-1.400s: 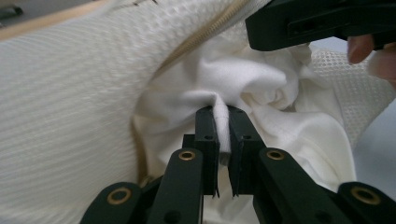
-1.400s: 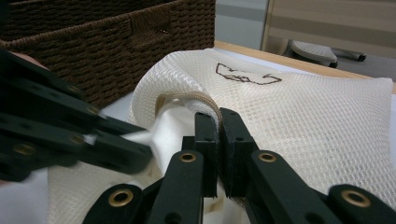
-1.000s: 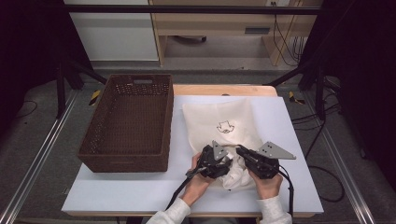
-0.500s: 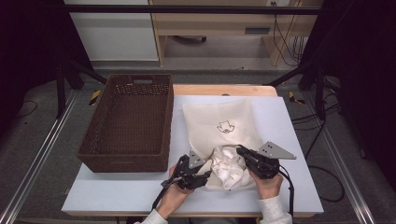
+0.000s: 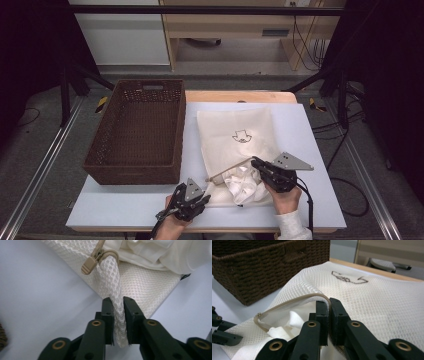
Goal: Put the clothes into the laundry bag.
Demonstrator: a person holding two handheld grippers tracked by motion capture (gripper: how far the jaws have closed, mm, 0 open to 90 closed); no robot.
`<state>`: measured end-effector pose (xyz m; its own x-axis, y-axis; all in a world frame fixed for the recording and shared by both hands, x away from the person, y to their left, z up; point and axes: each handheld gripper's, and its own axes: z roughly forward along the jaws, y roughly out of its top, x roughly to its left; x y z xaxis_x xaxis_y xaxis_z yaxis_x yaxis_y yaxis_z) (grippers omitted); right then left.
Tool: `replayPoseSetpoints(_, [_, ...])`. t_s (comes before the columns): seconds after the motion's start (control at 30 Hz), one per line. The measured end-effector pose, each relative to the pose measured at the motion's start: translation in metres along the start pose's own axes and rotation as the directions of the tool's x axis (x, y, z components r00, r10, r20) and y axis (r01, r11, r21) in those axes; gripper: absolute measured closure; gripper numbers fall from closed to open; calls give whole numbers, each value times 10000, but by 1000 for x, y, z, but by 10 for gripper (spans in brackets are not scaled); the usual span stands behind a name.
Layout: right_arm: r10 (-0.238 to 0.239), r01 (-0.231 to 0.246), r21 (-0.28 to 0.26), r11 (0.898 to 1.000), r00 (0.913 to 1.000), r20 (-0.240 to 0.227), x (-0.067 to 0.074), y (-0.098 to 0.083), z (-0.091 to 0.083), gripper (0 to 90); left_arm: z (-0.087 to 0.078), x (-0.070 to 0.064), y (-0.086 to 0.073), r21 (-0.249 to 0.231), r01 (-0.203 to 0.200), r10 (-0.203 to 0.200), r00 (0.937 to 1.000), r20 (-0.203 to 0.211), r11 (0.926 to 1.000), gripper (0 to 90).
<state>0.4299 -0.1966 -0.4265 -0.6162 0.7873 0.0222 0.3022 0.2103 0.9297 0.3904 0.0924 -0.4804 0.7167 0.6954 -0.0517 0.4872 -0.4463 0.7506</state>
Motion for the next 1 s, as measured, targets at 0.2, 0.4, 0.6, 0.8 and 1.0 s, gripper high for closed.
replayPoseSetpoints(0.2, [16,-14,138,9999,9999,-147,0,1,0,588,7,1,2,29,-37,37,10000,1,10000,689])
replayPoseSetpoints(0.4, [24,-24,24,10000,10000,-20,3,4,-10,369,8,6,1,-46,-13,13,9999,108,10000,759])
replayPoseSetpoints(0.6, [-208,208,15,9998,9998,-68,14,5,-27,359,8,2,-2,-180,-245,243,9996,-155,9995,775])
replayPoseSetpoints(0.8, [-337,357,298,9989,9972,-670,23,-4,-34,457,8,4,-2,-240,-172,170,9998,-69,9996,778])
replayPoseSetpoints(1.0, [-340,434,857,9954,9935,-1087,26,-31,-30,525,8,5,-2,-253,-3,3,10000,2,9997,780])
